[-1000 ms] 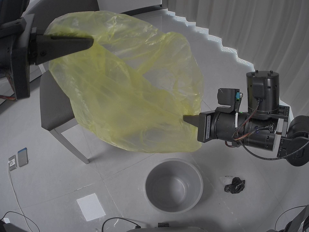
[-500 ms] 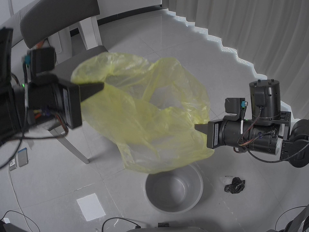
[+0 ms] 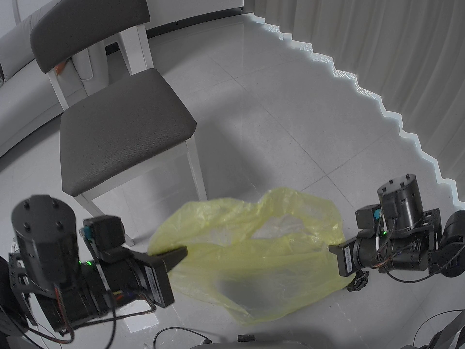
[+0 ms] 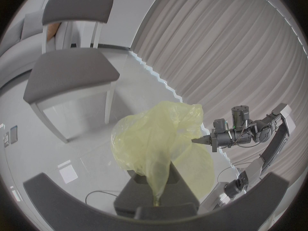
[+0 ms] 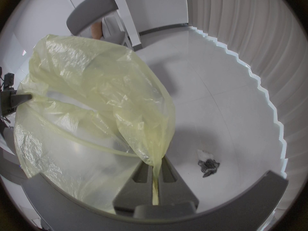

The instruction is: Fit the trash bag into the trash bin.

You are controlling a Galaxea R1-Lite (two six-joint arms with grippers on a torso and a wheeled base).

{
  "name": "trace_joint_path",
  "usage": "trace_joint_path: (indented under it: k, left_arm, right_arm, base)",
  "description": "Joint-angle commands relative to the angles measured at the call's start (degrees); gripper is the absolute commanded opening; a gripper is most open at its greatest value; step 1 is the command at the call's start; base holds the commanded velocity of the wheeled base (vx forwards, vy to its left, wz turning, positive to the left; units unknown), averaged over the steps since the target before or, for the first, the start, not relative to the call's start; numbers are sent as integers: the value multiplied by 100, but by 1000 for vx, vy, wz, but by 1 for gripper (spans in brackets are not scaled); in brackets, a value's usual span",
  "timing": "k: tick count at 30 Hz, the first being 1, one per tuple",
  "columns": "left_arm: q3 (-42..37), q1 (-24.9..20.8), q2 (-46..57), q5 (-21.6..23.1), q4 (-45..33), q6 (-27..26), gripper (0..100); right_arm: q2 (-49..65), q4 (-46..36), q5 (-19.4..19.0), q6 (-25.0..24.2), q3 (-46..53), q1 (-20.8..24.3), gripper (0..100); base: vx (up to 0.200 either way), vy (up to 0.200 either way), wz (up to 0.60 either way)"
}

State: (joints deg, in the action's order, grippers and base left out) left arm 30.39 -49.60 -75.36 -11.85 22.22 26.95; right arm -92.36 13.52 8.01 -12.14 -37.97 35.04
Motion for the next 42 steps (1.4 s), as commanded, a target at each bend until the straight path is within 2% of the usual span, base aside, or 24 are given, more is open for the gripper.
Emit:
trace_joint_path:
  k: [1,11,13,16,25,28,32,36,42]
  left_arm:
    - [-481,-146,-541,16,283,144,0]
    - [-763,-155,-1965,16,1821,398,0]
    - [-939,-155,-2395,16,2401,425,0]
    - [-1070,-164,-2685,7,2858,425,0]
    - [-1475,-111,-3186,25,3315,451,0]
    - [-1483,-111,-3512,25,3640,548,0]
    - [-1475,-102,-3854,25,4053,565,0]
    - [-1466,21,-4303,42,4378,565,0]
    - [-1466,162,-4681,244,4721,548,0]
  right_arm:
    - [33,-51,96,63,440,-76,0]
    - [-485,160,69,45,607,-93,0]
    - [-819,494,60,45,625,-93,0]
    - [-1109,872,16,45,668,-93,0]
    - [-2340,1997,-27,54,739,-102,0]
    - [-2612,2366,-300,107,827,-243,0]
    - [-2805,2506,-511,186,835,-489,0]
    - [-3052,2673,-616,485,835,-858,0]
    - [-3324,2893,-783,520,774,-964,0]
  base:
    - [0,0,0]
    - [0,0,0]
    - [0,0,0]
    - [0,0,0]
    - [0,0,0]
    - [0,0,0]
    - [0,0,0]
    - [0,0,0]
    - [0,0,0]
